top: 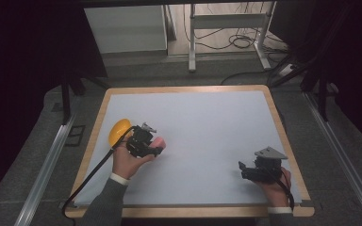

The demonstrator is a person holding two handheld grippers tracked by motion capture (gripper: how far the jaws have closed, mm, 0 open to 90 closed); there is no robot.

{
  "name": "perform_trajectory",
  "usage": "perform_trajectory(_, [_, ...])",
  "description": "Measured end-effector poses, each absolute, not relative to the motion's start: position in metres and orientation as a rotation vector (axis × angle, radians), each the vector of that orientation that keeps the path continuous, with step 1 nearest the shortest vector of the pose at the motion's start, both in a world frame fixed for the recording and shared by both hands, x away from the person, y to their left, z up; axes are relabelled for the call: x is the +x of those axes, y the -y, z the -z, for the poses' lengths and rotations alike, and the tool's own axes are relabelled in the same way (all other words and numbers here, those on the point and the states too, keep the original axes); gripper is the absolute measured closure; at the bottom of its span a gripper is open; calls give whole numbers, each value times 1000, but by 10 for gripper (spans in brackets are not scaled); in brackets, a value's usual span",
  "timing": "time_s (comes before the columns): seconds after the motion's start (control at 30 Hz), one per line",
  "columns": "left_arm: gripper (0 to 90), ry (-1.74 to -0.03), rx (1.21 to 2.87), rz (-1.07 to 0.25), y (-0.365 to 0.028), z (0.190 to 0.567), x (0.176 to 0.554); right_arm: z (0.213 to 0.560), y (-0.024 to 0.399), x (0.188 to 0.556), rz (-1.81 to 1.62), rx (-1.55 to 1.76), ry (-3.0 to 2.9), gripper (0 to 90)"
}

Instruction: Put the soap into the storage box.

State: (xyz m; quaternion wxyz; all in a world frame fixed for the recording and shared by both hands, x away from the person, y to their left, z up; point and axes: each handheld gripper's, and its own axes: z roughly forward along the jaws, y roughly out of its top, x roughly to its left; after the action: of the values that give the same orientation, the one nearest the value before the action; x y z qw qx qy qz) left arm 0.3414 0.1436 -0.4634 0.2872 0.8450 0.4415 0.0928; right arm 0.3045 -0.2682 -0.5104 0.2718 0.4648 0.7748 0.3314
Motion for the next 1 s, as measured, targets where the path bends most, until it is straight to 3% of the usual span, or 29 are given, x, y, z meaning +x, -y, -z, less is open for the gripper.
perform_trajectory(1.0, [600, -1210, 2208, -303, -170, 444, 346, 511, 268, 305, -890, 1255, -2091, 88])
